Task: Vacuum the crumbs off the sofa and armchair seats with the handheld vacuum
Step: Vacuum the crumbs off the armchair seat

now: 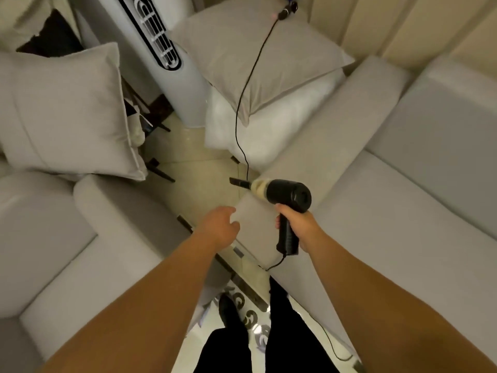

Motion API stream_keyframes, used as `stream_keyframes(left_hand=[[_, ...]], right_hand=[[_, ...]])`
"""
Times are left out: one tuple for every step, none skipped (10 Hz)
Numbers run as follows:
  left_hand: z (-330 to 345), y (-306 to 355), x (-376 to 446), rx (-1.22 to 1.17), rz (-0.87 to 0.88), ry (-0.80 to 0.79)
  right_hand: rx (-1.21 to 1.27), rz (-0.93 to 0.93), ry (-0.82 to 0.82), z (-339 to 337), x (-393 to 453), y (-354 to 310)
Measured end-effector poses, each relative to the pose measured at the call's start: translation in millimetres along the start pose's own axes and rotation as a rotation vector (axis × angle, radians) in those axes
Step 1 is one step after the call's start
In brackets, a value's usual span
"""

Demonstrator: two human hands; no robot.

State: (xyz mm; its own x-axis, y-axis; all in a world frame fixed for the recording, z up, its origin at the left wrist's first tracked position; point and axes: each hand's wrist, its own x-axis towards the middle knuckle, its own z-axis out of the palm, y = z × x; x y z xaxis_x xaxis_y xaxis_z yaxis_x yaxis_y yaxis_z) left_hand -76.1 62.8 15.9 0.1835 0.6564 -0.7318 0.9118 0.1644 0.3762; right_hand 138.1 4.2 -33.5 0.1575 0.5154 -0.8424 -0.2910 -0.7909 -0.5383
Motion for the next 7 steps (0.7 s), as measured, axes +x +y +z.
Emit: stream_keyframes(left_hand=[[2.5,0.3,23.7,0.037,-0.001,-0.022],[9.3,-3.1,42.0,0.072,0.014,-0.055],[17.2,-8.7,55.9,0.196,0.046,-0.082],[20.6,-15.1,63.9,0.244,0.04,-0.096],[19.8,-21.2,64.8,0.292,0.046,-0.122],[12.2,-22.4,65.4,0.275,0.038,-0.13],[5.8,-26.2,48.8,0.093,0.031,-0.115]], right_hand=[[-0.038,0.006,0.141,-3.7,25.5,-7.5],[-0.109,-0.026,0.297,-11.4,46.5,-2.0],[-0.235,-0.007,0.384,-18.6,58.8,10.6],[-0.332,0.01,0.416,-21.8,69.9,20.2],[-0.386,0.033,0.421,-20.1,70.6,22.8],[-0.418,0.061,0.416,-20.6,67.6,23.0],[-0.496,0.097,0.404,-20.5,45.7,26.4]])
